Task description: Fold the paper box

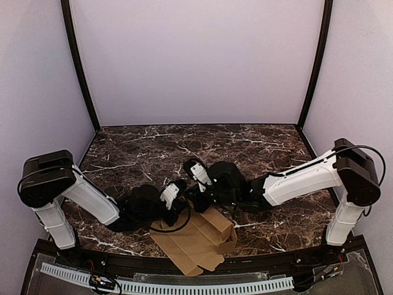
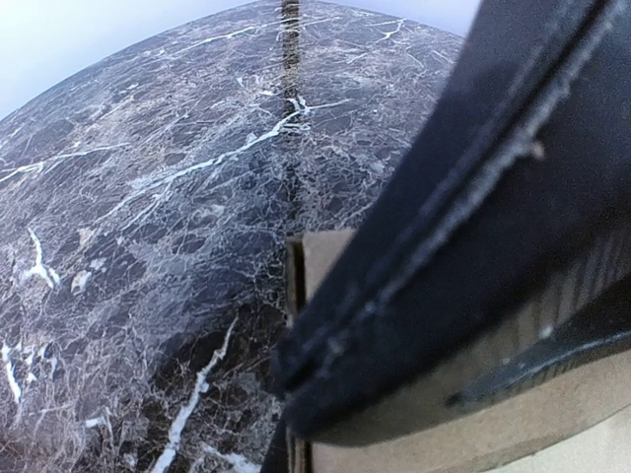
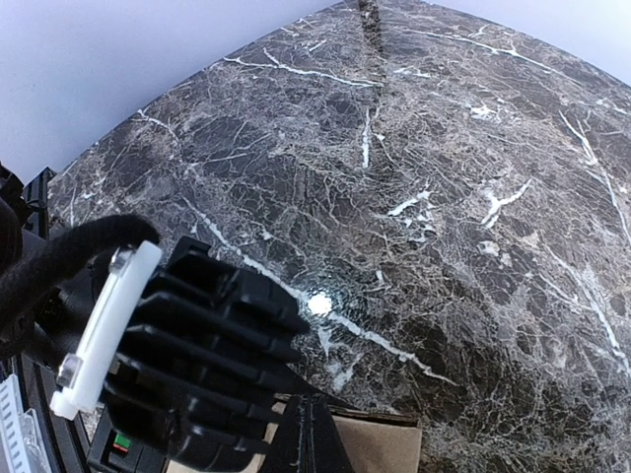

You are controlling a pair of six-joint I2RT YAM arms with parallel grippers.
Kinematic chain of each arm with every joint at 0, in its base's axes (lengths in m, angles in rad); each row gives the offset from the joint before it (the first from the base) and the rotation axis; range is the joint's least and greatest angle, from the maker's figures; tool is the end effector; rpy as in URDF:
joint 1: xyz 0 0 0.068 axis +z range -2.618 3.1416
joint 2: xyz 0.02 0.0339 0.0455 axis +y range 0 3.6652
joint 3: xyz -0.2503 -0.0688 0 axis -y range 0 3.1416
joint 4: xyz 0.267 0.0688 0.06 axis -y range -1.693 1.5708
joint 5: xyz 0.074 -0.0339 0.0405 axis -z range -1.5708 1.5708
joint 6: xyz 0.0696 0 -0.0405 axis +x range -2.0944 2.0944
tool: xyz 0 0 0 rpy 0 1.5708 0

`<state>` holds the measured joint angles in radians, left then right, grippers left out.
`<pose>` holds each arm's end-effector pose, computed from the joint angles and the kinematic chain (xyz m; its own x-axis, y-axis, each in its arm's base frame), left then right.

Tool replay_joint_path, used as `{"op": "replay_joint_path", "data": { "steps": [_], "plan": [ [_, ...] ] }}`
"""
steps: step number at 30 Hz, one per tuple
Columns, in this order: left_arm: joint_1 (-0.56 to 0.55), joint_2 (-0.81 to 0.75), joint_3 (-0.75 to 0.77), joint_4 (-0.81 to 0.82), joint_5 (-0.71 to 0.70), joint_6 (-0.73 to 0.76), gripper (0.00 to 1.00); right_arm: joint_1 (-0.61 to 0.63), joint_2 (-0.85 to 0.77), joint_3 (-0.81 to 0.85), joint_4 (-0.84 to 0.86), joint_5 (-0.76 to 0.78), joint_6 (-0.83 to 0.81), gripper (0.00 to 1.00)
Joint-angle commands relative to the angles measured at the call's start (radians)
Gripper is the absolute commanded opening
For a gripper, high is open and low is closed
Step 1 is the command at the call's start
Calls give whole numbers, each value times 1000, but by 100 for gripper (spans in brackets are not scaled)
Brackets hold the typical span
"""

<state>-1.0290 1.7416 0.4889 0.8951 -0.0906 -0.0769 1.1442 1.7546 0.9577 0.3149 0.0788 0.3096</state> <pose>0.1793 -0.2857 0.0752 -0.2422 0.2540 -0.9364 0.7933 0.6075 -0.0404 0.1797 0.3822 0.1441 -0.4504 -0.2569 -0.8551 -0.7785 0.5819 0.2352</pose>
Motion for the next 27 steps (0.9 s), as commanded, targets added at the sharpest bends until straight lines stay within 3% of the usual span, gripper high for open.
{"op": "replay_joint_path", "data": {
  "steps": [1, 12, 27],
  "plan": [
    [-17, -3, 15, 7, -21, 24, 1, -6, 39, -5, 9, -13, 43, 0],
    [-32, 21, 33, -7, -91, 20, 1, 31, 72, -48, -19, 7, 81, 0],
    [-47, 52, 58, 15, -128, 2, 15, 42, 90, -84, -28, 28, 160, 0]
  ]
}}
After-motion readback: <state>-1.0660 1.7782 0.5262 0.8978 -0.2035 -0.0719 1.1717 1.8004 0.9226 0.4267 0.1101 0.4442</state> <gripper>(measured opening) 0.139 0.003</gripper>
